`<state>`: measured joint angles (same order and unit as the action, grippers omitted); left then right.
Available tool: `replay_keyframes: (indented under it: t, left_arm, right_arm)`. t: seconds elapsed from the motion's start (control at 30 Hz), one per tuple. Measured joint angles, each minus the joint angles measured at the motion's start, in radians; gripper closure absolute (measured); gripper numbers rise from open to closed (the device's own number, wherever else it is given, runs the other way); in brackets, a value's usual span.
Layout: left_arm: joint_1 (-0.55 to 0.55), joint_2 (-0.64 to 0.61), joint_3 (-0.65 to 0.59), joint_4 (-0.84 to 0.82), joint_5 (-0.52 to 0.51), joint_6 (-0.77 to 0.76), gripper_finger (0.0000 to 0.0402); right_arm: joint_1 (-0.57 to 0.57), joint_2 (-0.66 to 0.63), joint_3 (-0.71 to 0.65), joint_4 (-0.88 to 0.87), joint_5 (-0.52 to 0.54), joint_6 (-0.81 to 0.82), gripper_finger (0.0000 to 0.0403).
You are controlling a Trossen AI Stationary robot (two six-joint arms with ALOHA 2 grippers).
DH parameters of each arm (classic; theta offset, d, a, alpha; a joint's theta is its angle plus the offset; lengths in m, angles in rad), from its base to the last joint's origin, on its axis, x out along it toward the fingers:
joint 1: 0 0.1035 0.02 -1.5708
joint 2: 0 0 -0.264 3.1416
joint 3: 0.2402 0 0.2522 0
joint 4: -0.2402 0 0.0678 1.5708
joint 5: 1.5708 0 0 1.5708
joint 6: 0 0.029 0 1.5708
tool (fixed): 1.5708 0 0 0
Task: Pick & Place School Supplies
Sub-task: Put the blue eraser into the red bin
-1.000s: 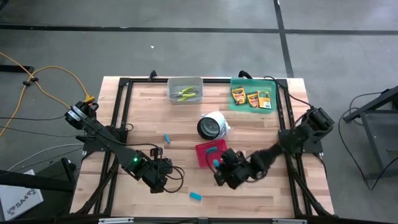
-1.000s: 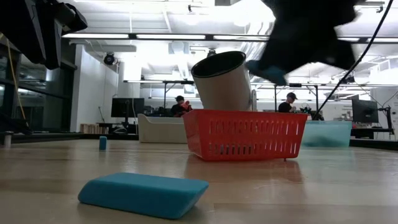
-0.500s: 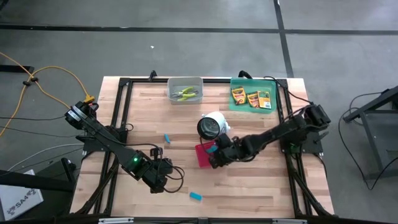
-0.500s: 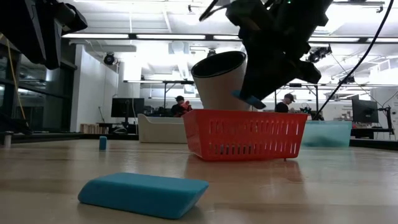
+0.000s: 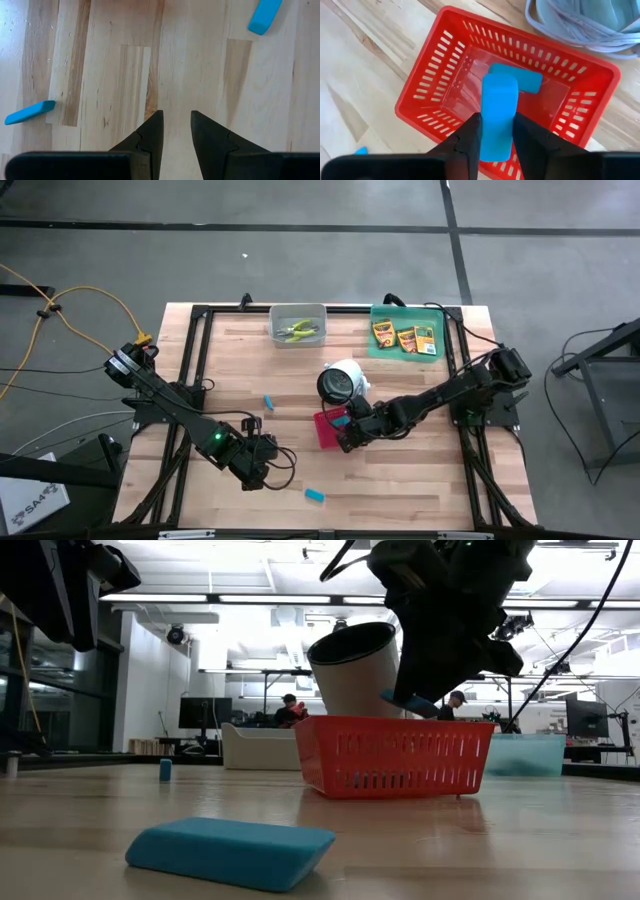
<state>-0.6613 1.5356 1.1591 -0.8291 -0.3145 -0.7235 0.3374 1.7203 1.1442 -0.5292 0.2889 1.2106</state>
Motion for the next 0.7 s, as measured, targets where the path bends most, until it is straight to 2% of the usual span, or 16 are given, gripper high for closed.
replay_keyframes:
  t: [0.47, 0.6, 0.7]
  left_arm:
    - [0.000, 0.000, 0.000, 0.000, 0.000, -0.002, 0.0309]
    - [0.000, 0.000, 0.000, 0.000, 0.000, -0.002, 0.0309]
    - [0.000, 0.000, 0.000, 0.000, 0.000, -0.002, 0.0309]
  right_arm:
    - [0.000, 0.000, 0.000, -0.040, -0.001, -0.011, 0.0243]
    - [0.001, 0.000, 0.000, 0.015, -0.012, -0.039, 0.0239]
    - [0.009, 0.000, 0.000, 0.118, -0.052, -0.092, 0.0241]
